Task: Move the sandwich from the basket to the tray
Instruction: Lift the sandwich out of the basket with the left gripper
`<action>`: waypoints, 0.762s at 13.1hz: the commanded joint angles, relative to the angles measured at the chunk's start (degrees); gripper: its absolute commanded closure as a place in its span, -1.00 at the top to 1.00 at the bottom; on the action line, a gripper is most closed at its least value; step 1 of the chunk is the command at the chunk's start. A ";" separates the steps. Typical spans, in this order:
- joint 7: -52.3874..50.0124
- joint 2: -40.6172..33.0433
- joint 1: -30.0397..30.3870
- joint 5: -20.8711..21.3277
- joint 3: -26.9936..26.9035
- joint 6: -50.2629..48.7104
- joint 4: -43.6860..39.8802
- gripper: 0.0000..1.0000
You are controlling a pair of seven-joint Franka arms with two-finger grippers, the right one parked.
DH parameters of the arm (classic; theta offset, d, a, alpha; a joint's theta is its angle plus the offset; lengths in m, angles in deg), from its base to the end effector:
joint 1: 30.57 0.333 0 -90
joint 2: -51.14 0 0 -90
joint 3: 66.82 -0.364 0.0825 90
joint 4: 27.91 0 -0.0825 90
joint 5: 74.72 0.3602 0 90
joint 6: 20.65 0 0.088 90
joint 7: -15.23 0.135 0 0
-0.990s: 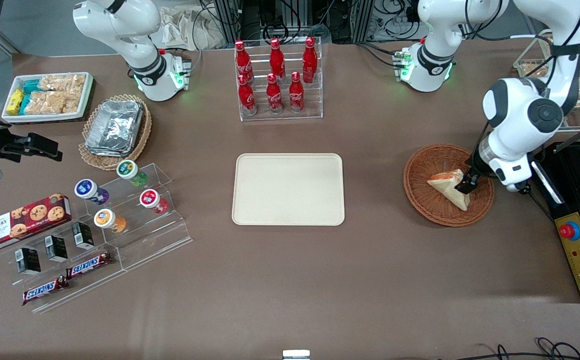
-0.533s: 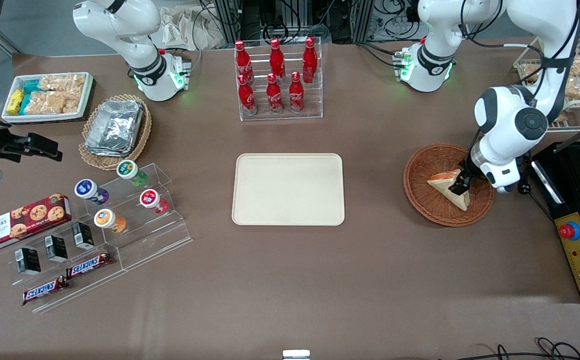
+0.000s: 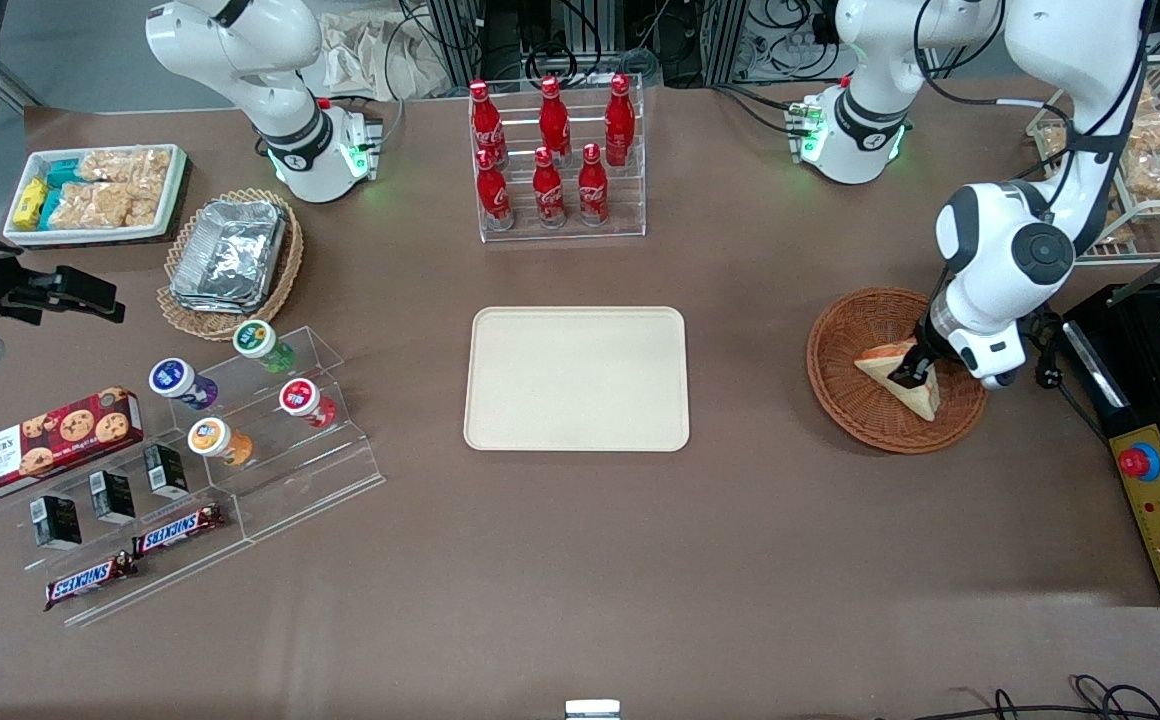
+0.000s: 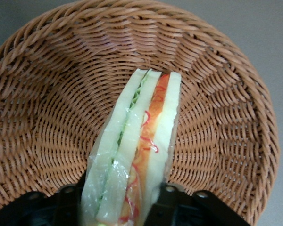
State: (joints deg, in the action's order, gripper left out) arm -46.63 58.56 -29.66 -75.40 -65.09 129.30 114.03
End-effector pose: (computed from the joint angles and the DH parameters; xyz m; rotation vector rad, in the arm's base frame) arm 0.4727 -0.0067 0.2814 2.6860 1.6025 0.0058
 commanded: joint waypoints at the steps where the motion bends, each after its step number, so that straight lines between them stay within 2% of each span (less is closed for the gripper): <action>1: -0.80 -1.09 -0.11 0.85 0.20 2.01 0.28 -1.00; 3: -0.36 -3.63 -0.03 0.94 0.11 -2.70 -2.08 -1.00; 5: 3.40 -5.04 0.06 1.03 0.20 -14.98 -9.35 -1.00; 8: 12.88 -4.87 -0.20 1.03 0.29 -36.77 -24.81 -1.00; 10: 23.75 -5.40 -0.20 1.21 0.37 -46.11 -31.95 -1.00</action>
State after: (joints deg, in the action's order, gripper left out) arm -30.99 52.47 -29.73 -74.99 -64.91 90.85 89.09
